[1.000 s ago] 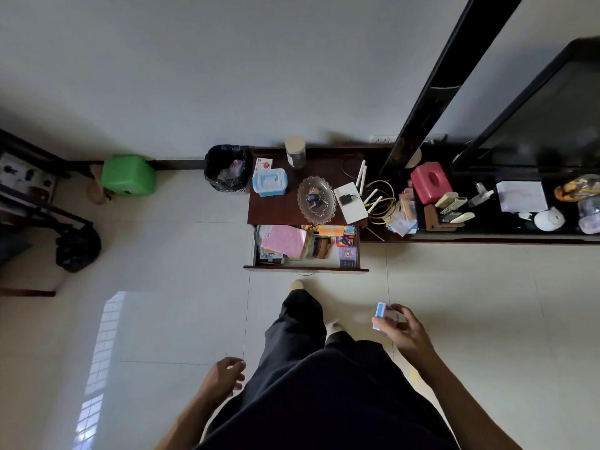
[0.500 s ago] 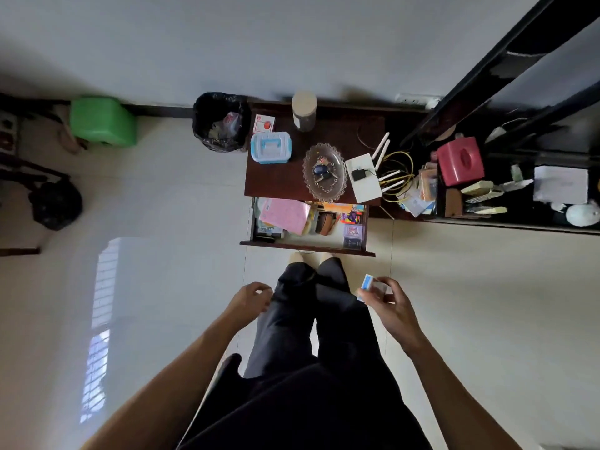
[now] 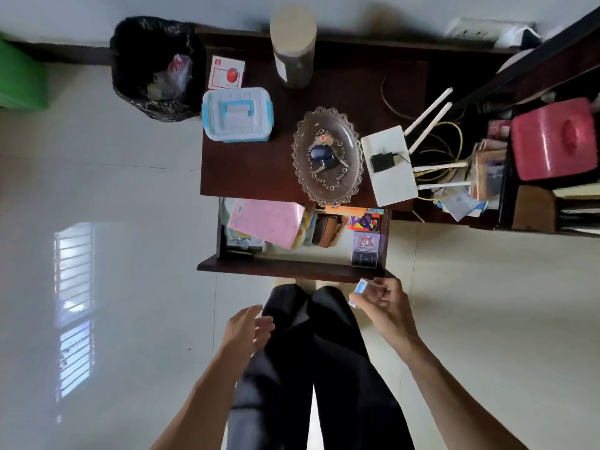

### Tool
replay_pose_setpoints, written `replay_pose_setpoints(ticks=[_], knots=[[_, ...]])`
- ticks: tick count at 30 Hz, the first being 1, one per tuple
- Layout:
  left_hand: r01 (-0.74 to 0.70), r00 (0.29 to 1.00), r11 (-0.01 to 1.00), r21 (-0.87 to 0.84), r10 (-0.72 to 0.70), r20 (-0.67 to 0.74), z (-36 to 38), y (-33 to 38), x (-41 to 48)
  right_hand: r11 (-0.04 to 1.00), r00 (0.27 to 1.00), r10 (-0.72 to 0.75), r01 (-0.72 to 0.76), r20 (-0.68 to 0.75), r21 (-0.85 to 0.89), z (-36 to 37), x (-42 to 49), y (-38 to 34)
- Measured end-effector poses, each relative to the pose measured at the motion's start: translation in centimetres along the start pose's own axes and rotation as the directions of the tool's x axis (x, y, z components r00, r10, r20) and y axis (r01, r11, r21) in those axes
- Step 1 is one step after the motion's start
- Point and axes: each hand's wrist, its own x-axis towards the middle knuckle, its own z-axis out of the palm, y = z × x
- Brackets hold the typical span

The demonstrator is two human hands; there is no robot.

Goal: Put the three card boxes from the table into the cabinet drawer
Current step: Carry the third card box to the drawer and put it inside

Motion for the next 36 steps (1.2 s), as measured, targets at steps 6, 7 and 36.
replay_pose_setpoints(ticks=[6,7,36], knots=[[0.076,0.996,0.949,-0.305,-0.089,-0.031,4.7,1.4,14.2,0.978,0.987,-0.089,0.061,-0.132,-0.2,5.2,12.6,2.9],[0.055,0.995,0.943,-0.327,-0.077,-0.056,5.0,1.6,16.1,0.968,0.986,-0.08,0.042,-0.145,-0.249,5.9,14.2,3.4],[-0.095,0.985,0.973,-0.208,0.061,-0.164,5.5,0.9,24.7,0.53,0.997,-0.045,-0.033,-0.067,-0.848,11.1,26.9,9.2]])
